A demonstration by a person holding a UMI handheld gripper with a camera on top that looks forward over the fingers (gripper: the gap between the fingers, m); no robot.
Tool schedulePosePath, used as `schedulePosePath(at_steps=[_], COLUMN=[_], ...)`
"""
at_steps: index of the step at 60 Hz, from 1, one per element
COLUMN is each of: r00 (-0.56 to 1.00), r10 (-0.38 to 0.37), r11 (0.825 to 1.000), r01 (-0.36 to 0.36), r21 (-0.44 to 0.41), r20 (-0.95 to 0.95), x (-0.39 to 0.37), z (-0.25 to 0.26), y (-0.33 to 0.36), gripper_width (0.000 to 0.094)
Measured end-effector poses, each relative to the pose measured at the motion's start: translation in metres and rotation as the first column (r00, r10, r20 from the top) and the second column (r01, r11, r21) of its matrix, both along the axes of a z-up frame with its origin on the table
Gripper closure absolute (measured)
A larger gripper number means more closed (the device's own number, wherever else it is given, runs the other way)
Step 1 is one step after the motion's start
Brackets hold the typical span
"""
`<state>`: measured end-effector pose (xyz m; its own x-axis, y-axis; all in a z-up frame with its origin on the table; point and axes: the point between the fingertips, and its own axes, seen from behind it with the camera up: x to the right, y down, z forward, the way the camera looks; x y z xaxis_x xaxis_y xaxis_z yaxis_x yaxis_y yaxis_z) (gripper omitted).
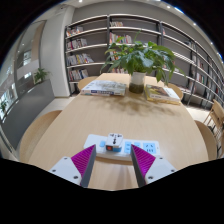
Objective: Unplug charger
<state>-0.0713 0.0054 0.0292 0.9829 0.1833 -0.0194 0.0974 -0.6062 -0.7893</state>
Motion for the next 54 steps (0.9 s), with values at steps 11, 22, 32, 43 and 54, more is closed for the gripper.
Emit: schedulePosePath(at_steps=[11,22,32,43,54], r00=[0.996,0.995,0.993,0.981,0.958], r10=[-0.087,-0.099,-0.118,-0.17,-0.287], r11=[0.996,0.995,0.988,0.898,0.895], r01=[0.087,0.099,0.119,0.194,0.262], r21=[0.003,-0.021,-0.099,0.394,0.362], r20=[0.022,0.0,0.013,-0.095,0.016], x=[0.005,0.003,0.004,0.062,0.182], z=[-0.003,-0.004,-0.001,0.258,0.218], y=[0.023,0.02,0.017,0.077,0.058], gripper_width=[0.0554,0.0733,0.0846,0.085,0.0824])
